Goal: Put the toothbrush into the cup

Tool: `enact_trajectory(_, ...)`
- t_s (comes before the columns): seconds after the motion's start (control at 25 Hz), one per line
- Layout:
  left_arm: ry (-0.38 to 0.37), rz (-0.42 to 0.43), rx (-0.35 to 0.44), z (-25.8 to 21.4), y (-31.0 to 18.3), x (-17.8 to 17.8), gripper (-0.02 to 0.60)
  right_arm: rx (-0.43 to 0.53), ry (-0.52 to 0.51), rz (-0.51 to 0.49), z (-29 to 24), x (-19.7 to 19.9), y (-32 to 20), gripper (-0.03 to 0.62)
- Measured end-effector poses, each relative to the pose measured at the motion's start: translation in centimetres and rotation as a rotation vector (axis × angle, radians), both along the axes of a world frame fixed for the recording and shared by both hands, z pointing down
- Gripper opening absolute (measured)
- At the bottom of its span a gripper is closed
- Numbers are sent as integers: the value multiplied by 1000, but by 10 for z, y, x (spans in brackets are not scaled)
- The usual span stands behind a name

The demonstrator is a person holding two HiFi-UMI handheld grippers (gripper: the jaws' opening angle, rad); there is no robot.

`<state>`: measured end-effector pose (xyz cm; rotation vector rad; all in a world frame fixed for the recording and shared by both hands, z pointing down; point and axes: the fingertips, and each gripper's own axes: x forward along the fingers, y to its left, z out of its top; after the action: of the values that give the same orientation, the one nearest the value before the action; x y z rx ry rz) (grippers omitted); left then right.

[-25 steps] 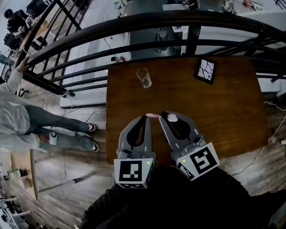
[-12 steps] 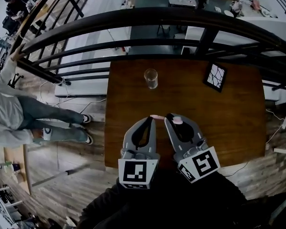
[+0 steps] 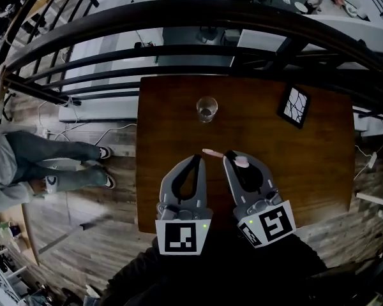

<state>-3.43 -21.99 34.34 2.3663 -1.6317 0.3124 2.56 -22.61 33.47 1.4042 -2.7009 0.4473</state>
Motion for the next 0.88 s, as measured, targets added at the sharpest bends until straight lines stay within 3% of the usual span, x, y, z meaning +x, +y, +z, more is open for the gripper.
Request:
enact_trajectory(0.4,-35,4,16,10,-54,-35,8,5,11,24,-3,10,-61,28)
enact_trajectory(0.88,-43,21,23,11,-78,-41,8,15,42,6,-3,-2,-88,28)
